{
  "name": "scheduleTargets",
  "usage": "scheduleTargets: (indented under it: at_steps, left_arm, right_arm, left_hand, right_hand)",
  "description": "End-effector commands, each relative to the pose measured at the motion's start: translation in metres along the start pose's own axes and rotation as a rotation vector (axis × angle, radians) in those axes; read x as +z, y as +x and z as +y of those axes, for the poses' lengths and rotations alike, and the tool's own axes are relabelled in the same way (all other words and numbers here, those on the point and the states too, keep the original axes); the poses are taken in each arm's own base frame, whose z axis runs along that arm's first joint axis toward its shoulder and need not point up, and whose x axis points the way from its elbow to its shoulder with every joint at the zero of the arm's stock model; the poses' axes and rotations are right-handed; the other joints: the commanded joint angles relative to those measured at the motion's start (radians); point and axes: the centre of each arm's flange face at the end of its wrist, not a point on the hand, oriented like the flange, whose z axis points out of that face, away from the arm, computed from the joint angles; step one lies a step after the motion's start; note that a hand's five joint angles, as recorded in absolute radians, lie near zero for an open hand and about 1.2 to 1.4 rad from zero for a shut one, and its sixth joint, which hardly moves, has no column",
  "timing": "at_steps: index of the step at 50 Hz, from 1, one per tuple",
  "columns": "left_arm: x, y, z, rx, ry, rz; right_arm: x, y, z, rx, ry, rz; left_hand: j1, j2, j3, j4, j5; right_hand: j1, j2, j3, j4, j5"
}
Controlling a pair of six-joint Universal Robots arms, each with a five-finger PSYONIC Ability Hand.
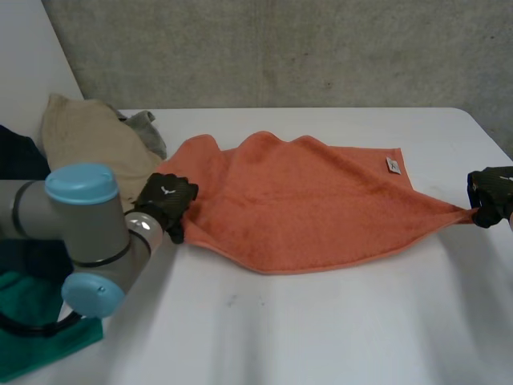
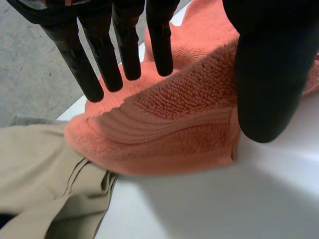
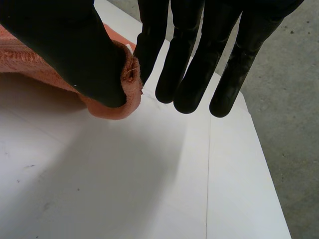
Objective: Fold the laundry.
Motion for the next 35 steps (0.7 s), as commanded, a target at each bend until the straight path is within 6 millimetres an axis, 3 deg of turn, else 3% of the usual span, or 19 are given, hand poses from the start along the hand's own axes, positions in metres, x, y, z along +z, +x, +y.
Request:
scheduleTargets:
  at_steps: [1,2,6,9,11,18,23,28,32,35]
  left_arm:
    - [0.015,0.006,-0.006,0.006,0.033,0.005]
    - [0.015,0.004,-0.008,0.003,0.039,-0.004]
    - [0.013,0.003,-0.013,0.010,0.048,-0.014]
    - [0.004,-0.004,-0.031,0.013,0.082,-0.027]
    - [-0.019,-0.013,-0.056,0.021,0.109,-0.035]
    - [-0.091,-0.028,-0.088,0.081,0.031,-0.001]
    - [-0.116,-0.027,-0.079,0.132,-0.080,0.051]
    - [-0.121,-0.019,-0.056,0.193,-0.198,0.116]
    - [-0.096,-0.010,-0.032,0.215,-0.255,0.148]
    - [-0.066,-0.011,-0.028,0.217,-0.221,0.119]
  right_arm:
    - [0.000,0.000,0.000,0.000,0.001,-0.001]
    - [0.000,0.000,0.000,0.000,0.002,-0.003]
    - [-0.001,-0.002,-0.003,-0.015,0.008,-0.014]
    - [-0.003,0.000,-0.008,-0.063,0.017,-0.014]
    - [-0.010,0.003,-0.018,-0.157,0.031,-0.008]
    - [-0.064,0.015,-0.066,-0.556,0.081,0.030]
    - [-0.099,0.010,-0.068,-0.700,-0.017,-0.080]
    - [-0.109,-0.002,-0.054,-0.715,-0.125,-0.225]
    - [-0.084,-0.010,-0.035,-0.687,-0.172,-0.281]
    - [-0.059,-0.018,-0.030,-0.655,-0.148,-0.268]
  left_hand:
    - [0.610,0.616,0.614,0.618,0.616]
    - [0.905,0.911,0.909,0.913,0.911]
    - [0.940,0.946,0.944,0.948,0.946]
    - [0.940,0.946,0.944,0.948,0.946]
    - [0.940,0.946,0.944,0.948,0.946]
    - [0.940,0.946,0.944,0.948,0.946]
    - [0.940,0.946,0.944,0.948,0.946]
    - [0.940,0.946,0.944,0.948,0.946]
    - [0.940,0.946,0.944,0.948,0.946]
    - [0.940,0.946,0.944,0.948,0.946]
  right_hand:
    - [0.410,0.225,0.212,0.591,0.233]
    - [0.410,0.225,0.212,0.591,0.233]
    - [0.410,0.225,0.212,0.591,0.233]
    - [0.410,0.225,0.212,0.591,0.233]
    - [0.410,0.225,0.212,0.591,0.233]
    - [0.410,0.225,0.212,0.591,0.233]
    - [0.410,0.225,0.212,0.591,0.233]
    - [0.410,0.225,0.212,0.591,0.233]
    - [0.410,0.225,0.212,0.591,0.233]
    - [0.410,0.225,0.212,0.591,0.233]
